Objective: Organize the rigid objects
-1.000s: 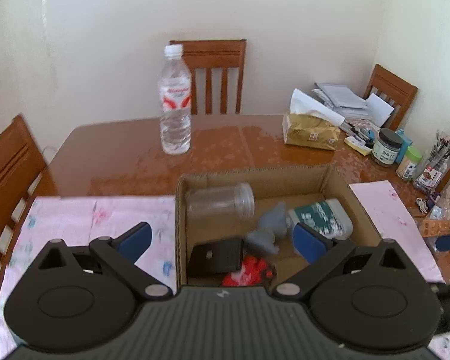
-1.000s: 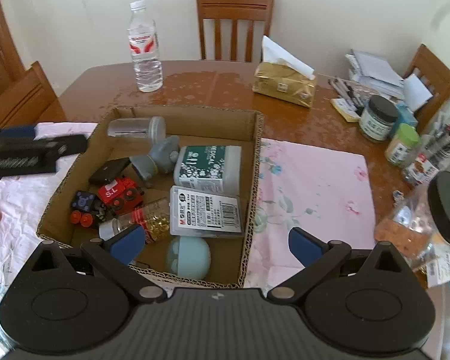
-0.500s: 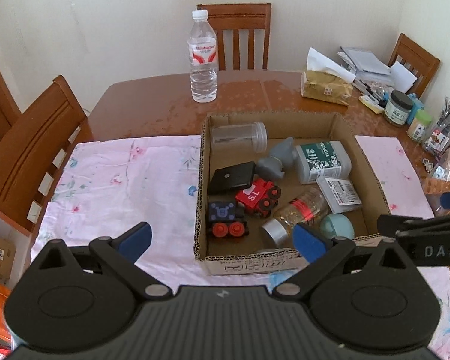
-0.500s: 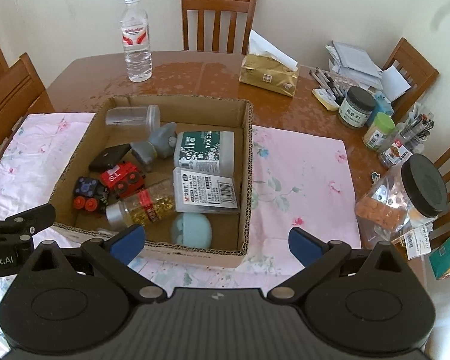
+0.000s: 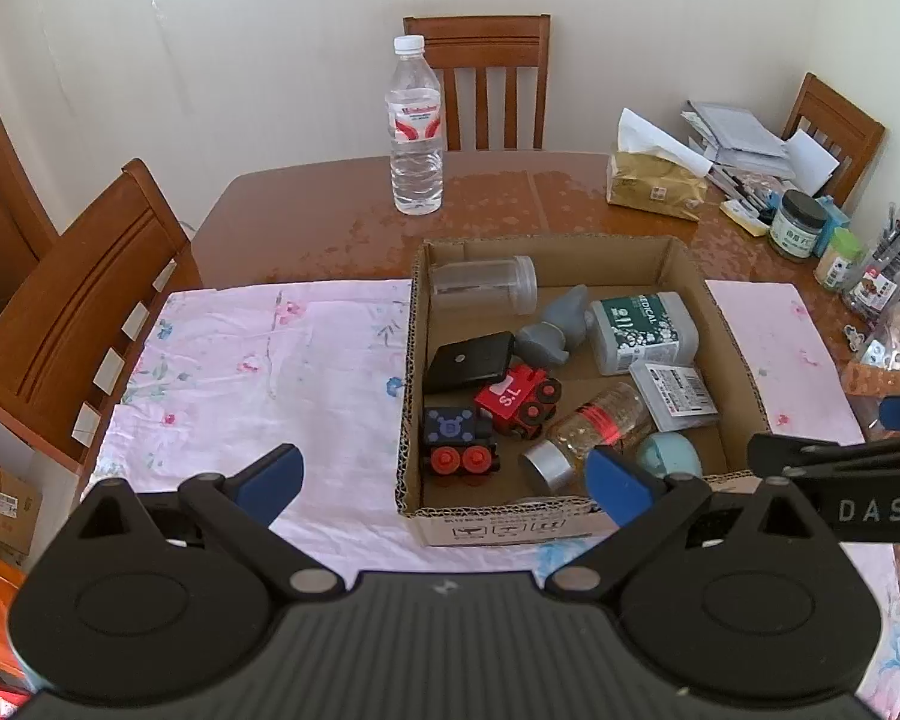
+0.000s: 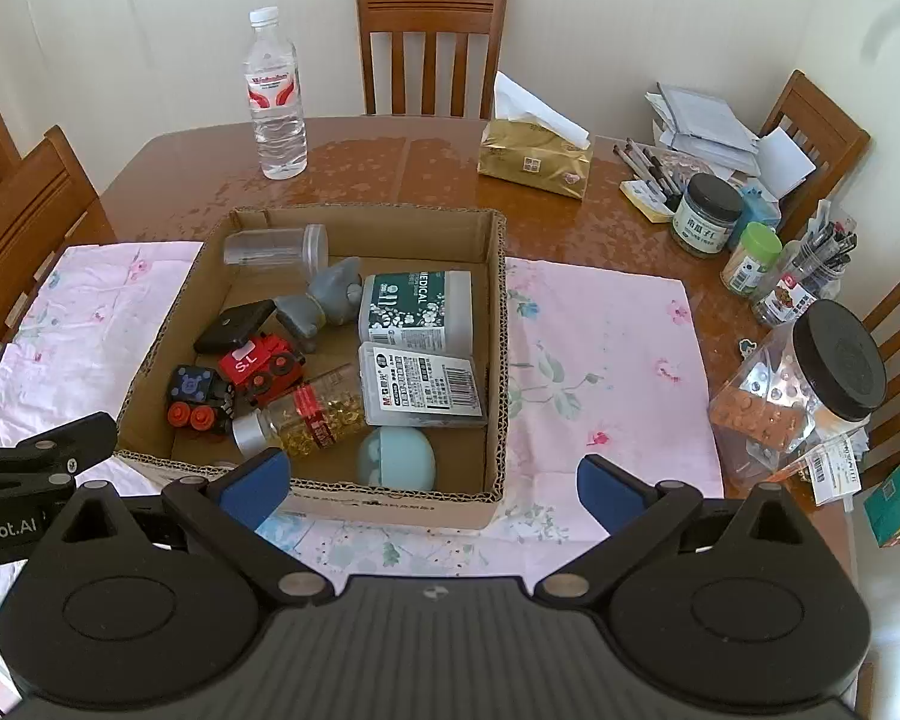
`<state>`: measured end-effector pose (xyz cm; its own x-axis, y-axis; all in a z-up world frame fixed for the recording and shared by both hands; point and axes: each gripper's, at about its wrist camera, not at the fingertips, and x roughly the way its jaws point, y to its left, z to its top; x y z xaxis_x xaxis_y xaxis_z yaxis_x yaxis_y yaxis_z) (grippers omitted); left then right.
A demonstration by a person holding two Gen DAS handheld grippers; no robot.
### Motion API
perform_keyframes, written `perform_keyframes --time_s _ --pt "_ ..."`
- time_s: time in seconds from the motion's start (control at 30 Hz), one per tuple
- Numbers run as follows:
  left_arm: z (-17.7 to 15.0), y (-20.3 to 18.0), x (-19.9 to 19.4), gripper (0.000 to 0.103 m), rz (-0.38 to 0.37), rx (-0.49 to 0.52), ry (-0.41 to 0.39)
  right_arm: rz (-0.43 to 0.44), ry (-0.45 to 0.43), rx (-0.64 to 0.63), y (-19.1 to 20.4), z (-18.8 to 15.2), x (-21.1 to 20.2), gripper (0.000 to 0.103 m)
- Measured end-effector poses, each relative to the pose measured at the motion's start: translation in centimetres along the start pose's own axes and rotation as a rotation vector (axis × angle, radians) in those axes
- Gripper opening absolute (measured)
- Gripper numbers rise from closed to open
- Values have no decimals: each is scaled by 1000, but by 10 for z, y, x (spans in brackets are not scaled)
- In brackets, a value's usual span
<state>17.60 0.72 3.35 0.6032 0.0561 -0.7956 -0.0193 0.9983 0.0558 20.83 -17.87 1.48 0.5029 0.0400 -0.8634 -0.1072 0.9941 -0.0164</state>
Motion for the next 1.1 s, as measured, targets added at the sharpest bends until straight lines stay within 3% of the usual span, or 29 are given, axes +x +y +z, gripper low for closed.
perform_keyframes --time_s 1.1 --pt "0 -1 -2 100 19 -1 25 -8 -2 9 0 1 -2 103"
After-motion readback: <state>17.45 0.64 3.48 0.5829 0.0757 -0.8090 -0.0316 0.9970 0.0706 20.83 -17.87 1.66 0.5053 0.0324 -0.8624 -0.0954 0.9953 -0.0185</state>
